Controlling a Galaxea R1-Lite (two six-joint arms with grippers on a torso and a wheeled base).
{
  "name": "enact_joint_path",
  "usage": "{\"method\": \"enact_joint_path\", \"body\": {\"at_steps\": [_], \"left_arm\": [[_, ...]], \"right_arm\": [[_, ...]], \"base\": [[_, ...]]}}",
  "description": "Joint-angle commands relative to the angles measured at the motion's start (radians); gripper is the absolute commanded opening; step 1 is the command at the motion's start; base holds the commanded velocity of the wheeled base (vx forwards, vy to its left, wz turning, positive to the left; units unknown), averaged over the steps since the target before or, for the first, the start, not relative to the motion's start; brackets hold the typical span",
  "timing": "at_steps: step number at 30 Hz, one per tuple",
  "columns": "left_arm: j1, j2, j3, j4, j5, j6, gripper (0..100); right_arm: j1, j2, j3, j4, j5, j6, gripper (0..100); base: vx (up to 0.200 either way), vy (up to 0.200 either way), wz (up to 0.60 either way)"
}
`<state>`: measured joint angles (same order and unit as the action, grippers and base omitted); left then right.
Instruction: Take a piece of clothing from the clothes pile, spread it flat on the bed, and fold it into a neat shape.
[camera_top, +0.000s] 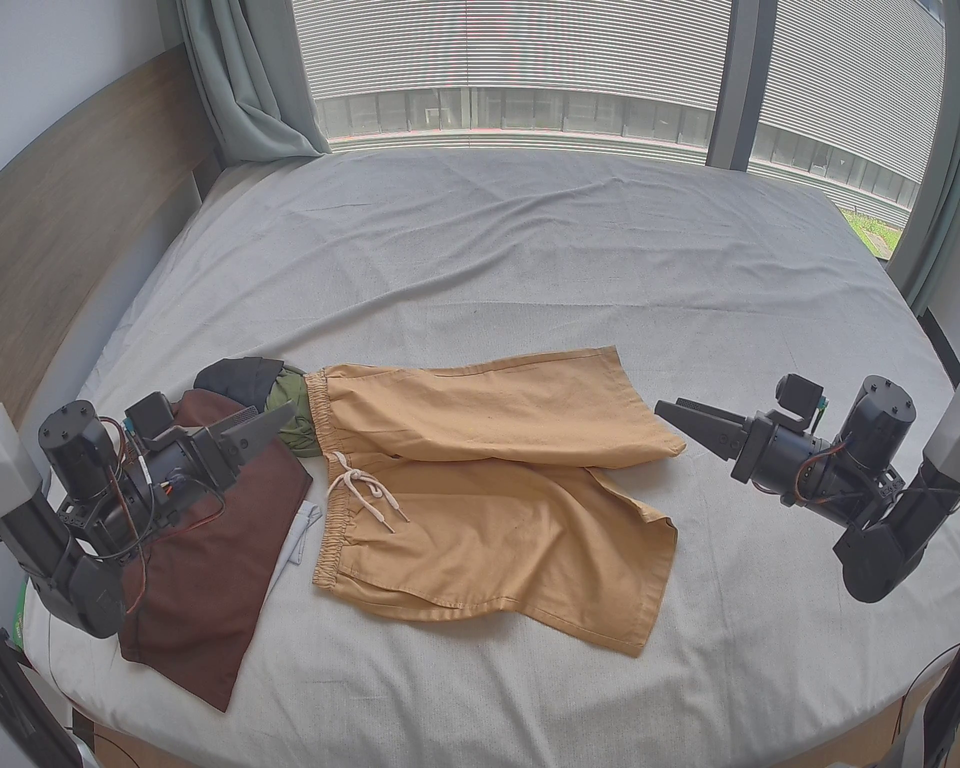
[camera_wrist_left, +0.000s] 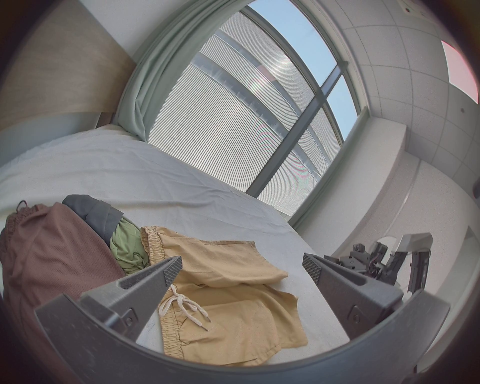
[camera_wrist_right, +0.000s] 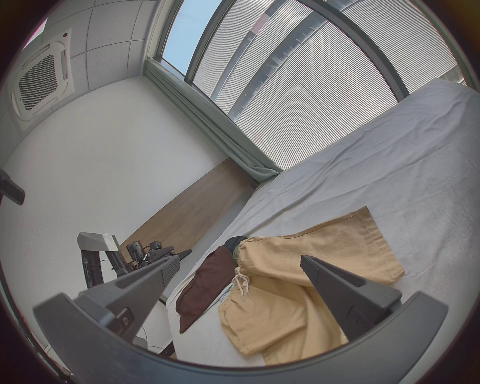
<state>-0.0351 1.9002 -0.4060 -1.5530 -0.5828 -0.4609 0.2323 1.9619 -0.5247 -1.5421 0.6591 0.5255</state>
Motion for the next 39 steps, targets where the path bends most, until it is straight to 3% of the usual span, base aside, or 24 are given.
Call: {"method": "enact_joint_path", "body": {"at_steps": [1,7,20,26,39], "left_arm": [[0.027,-0.03,0.058,0.001,-0.051,0.048,100],[0.075,0.0,0.116,0.002,-0.157,0.2,100],[0.086,0.065,0.161,0.005,-0.158,0.243,100],[0.086,0.134,0.162,0.004,-0.16,0.372,100],[0.075,0.135,0.165,0.004,-0.163,0.375,100]], "right_arm": [[0.033,-0.055,0.04,0.0,0.0,-0.013,100],[0.013,-0.038,0.072,0.0,0.002,-0.116,100],[-0.031,0.063,0.084,0.0,-0.003,-0.234,100],[-0.091,0.175,0.069,0.0,-0.001,-0.326,100],[-0.103,0.31,0.038,0.0,-0.003,-0.397,100]], "base": [[0.0,0.0,0.0],[0.0,0.0,0.0],[0.0,0.0,0.0],[0.0,0.0,0.0],[0.0,0.0,0.0]]}}
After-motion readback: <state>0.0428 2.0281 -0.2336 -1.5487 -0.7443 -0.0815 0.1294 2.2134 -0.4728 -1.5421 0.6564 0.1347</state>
